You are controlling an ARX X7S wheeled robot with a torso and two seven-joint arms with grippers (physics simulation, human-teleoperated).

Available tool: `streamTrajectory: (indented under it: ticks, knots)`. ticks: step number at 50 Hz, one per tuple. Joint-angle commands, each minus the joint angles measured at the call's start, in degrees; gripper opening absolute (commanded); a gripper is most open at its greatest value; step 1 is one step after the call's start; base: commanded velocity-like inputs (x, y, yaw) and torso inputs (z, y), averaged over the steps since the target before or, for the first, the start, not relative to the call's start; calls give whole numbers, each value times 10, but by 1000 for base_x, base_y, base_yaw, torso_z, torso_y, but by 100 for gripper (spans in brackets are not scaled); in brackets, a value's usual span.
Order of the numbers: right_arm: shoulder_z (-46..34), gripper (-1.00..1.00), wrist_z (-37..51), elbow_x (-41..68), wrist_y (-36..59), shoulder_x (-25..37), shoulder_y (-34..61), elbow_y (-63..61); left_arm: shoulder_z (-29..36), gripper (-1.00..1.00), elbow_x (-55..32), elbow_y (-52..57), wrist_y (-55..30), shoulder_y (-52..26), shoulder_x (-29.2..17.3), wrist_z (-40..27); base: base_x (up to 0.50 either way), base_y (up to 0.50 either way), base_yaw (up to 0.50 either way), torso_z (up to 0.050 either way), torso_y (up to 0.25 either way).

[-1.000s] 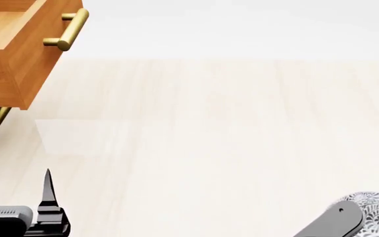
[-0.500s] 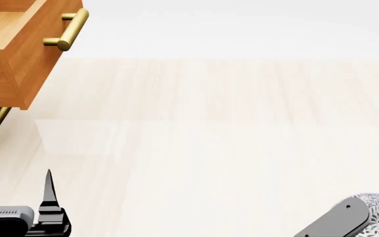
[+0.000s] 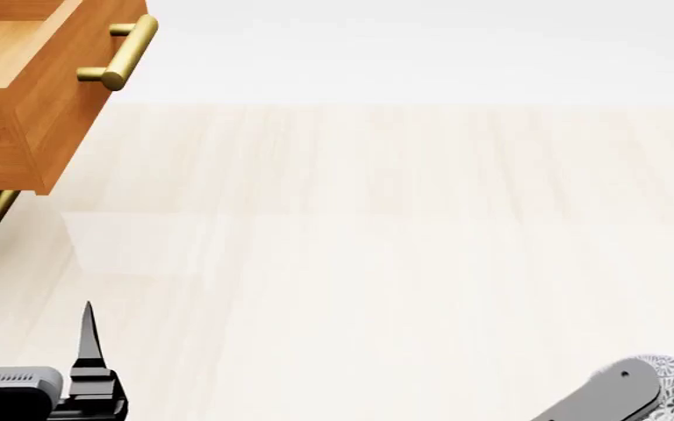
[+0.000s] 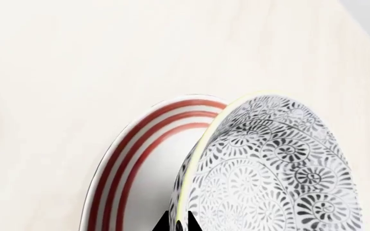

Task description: Put the bowl on the plate.

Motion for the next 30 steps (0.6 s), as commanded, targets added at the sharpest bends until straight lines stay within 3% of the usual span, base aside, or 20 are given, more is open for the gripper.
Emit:
streamTrajectory:
  ticks: [1, 24, 25, 30]
  knots:
    - [2, -100, -17, -29, -14, 7, -10, 5, 3, 100, 1, 2, -3, -1, -1, -2, 0, 0, 0, 0, 0]
    - [1, -100, -33, -51, -33, 11, -27, 8, 5, 100, 0, 1, 0, 0, -2, -5, 0, 0, 0, 0, 0]
    - [1, 100, -32, -52, -33, 11, -27, 8, 5, 100, -1, 2, -1, 0, -3, -5, 0, 0, 0, 0, 0]
    - [1, 100, -31, -51, -35, 13, -28, 6, 6, 100, -1, 2, -1, -1, -3, -5, 0, 0, 0, 0, 0]
